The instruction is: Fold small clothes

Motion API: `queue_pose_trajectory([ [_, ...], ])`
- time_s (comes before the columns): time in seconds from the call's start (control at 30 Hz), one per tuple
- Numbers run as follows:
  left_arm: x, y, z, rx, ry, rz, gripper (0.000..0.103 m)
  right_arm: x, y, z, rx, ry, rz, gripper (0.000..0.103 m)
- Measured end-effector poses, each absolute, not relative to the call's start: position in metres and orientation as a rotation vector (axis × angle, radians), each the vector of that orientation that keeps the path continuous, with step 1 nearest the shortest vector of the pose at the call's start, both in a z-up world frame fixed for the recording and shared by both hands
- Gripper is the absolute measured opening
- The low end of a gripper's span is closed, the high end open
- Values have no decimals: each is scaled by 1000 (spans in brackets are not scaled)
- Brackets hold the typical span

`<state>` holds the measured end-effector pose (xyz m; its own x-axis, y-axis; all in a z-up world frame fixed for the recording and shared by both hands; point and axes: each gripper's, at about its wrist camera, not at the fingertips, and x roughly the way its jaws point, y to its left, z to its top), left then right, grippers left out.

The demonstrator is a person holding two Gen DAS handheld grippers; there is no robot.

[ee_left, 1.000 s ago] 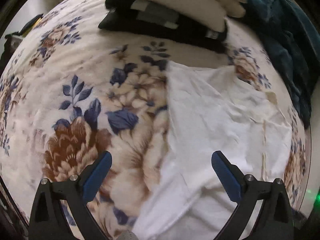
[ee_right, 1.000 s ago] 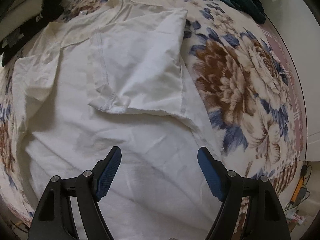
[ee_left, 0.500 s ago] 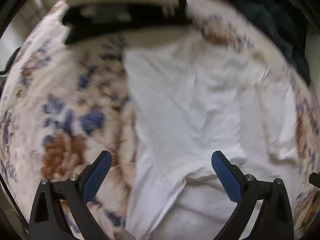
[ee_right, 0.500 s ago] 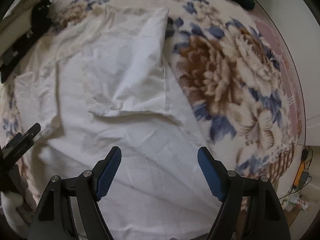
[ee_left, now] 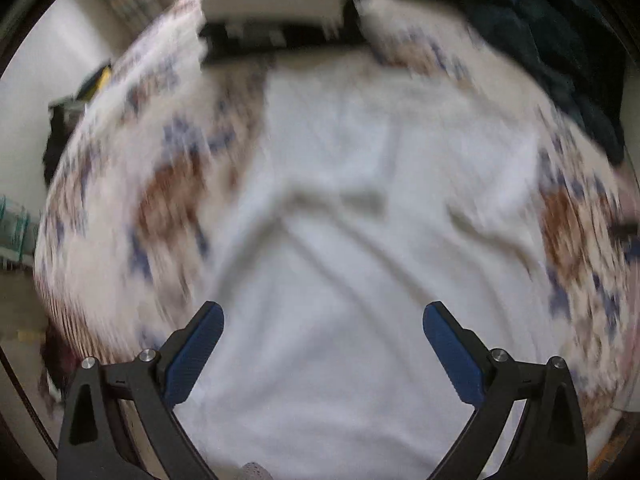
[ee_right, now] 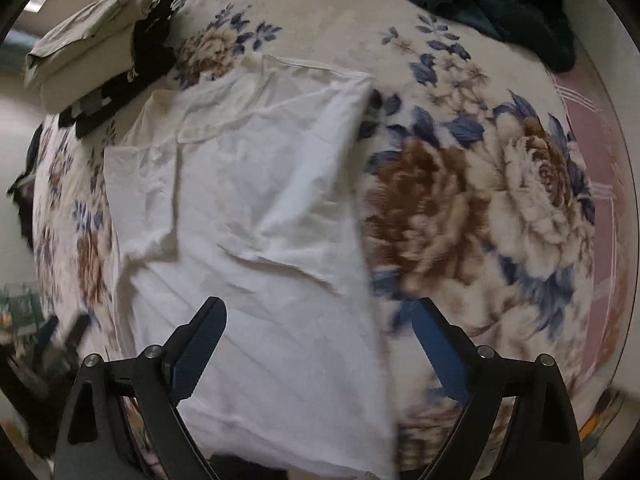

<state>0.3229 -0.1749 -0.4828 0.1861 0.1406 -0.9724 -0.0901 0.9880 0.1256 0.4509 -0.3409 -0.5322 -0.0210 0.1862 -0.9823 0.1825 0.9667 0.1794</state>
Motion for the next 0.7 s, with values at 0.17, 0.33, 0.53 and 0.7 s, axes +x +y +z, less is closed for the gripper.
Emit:
queue_pose_trajectory([
  [0.17,243,-283,-525,71,1549,92,102,441,-429,-537,243,1705,97,95],
  [0.33,194,-356,-560,60,1620,-22,102,432,-486,-556,171,1758,113,81],
  [0.53,178,-403,-608,85,1644,-79,59,450,-500,-591,263,1798,182,71],
  [0.7,195,-376,-603,1,1555,3,6,505,-469,-614,383,1744,301,71],
])
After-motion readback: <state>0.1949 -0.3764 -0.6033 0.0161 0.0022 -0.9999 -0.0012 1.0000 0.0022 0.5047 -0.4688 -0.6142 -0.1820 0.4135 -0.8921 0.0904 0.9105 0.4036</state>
